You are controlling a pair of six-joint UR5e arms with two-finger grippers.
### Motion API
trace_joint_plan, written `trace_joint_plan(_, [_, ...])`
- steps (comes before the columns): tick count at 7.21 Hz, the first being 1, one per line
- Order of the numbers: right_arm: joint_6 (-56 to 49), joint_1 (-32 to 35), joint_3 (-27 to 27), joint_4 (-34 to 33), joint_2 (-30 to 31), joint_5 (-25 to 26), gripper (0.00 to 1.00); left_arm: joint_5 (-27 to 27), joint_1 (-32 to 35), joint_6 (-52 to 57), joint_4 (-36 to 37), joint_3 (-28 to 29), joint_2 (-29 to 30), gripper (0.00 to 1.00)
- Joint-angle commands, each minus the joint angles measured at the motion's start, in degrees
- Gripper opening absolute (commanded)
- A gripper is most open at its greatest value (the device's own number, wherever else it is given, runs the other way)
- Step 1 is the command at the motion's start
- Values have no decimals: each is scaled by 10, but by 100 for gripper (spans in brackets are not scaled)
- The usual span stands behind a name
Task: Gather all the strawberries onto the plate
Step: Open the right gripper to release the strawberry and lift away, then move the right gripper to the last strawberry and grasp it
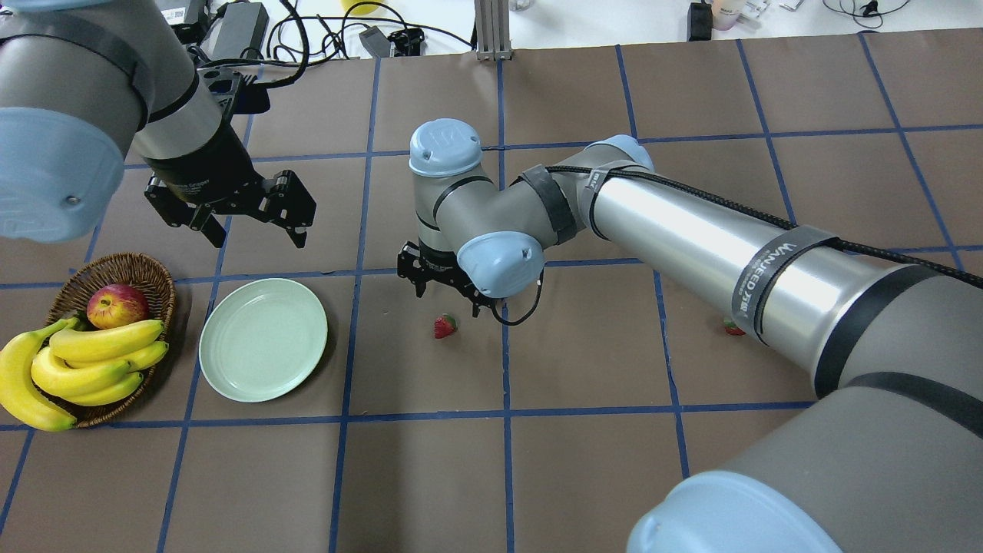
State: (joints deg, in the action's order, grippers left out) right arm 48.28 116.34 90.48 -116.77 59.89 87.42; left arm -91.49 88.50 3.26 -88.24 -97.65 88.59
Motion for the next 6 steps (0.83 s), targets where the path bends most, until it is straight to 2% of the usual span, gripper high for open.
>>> trace_joint_plan(1, [-78, -81, 41, 14, 59, 37, 100, 1, 0, 0, 0, 0, 0, 100])
trace_joint_plan(2, [-193, -138, 102, 12, 106, 39, 100, 0, 0, 1, 0, -1, 0, 100])
trace_joint_plan(3, [-309, -200, 174, -17, 152, 39, 100, 1, 1, -1, 0, -2, 0, 100])
trace_joint_plan(4, [-404, -265, 240, -72, 181, 39, 100, 0, 1, -1, 1, -6, -1, 100])
trace_joint_plan(6, [-573, -376, 321, -195, 186, 50, 100, 0, 1, -2, 1, -6, -1, 100])
